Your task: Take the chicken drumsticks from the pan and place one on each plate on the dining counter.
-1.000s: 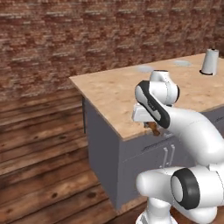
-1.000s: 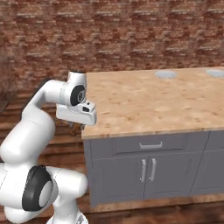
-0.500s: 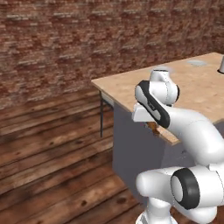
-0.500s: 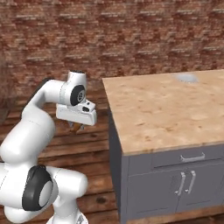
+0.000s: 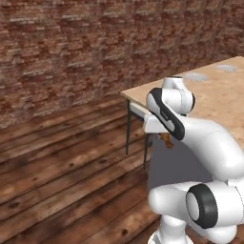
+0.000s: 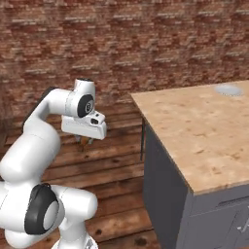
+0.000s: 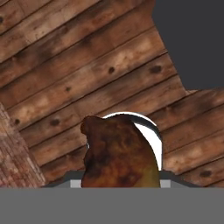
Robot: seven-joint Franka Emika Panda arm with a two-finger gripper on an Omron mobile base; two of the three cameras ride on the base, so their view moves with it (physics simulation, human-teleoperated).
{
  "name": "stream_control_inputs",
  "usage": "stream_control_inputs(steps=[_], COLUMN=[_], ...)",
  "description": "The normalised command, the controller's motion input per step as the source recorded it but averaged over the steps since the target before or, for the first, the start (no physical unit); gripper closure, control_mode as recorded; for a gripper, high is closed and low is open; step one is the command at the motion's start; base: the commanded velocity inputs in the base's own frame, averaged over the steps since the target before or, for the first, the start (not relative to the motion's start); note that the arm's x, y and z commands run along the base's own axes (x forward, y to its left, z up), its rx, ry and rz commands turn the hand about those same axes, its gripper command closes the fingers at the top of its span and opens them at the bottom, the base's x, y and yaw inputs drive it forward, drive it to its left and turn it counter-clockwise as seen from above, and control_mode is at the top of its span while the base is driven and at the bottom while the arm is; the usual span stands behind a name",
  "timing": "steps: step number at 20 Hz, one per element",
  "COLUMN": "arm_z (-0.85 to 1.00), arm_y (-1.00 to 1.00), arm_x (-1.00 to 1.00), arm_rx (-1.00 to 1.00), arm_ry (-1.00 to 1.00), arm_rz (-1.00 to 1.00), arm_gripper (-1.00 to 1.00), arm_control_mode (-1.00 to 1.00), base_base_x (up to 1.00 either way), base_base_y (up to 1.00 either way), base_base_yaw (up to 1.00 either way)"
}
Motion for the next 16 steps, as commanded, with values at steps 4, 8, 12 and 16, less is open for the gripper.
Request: stream_control_inputs(steps=[4, 8, 12, 16], arm_z=[0.00, 0.00, 0.00, 0.00], arm_y=[0.00, 0.00, 0.00, 0.00], arm_x=[0.00, 0.00, 0.00, 0.00], arm_rx=[0.00, 0.00, 0.00, 0.00], arm_ry=[0.00, 0.00, 0.00, 0.00], arm_rz=[0.00, 0.00, 0.00, 0.00], arm_gripper=[1.00, 1.00, 1.00, 1.00], arm_control_mode=[1.00, 1.00, 1.00, 1.00], base_base_x=[0.57, 0.61, 0.61, 0.57], base_base_y=[0.82, 0.75, 0.73, 0.78], base_base_yaw=[-0.41, -0.48, -0.49, -0.45])
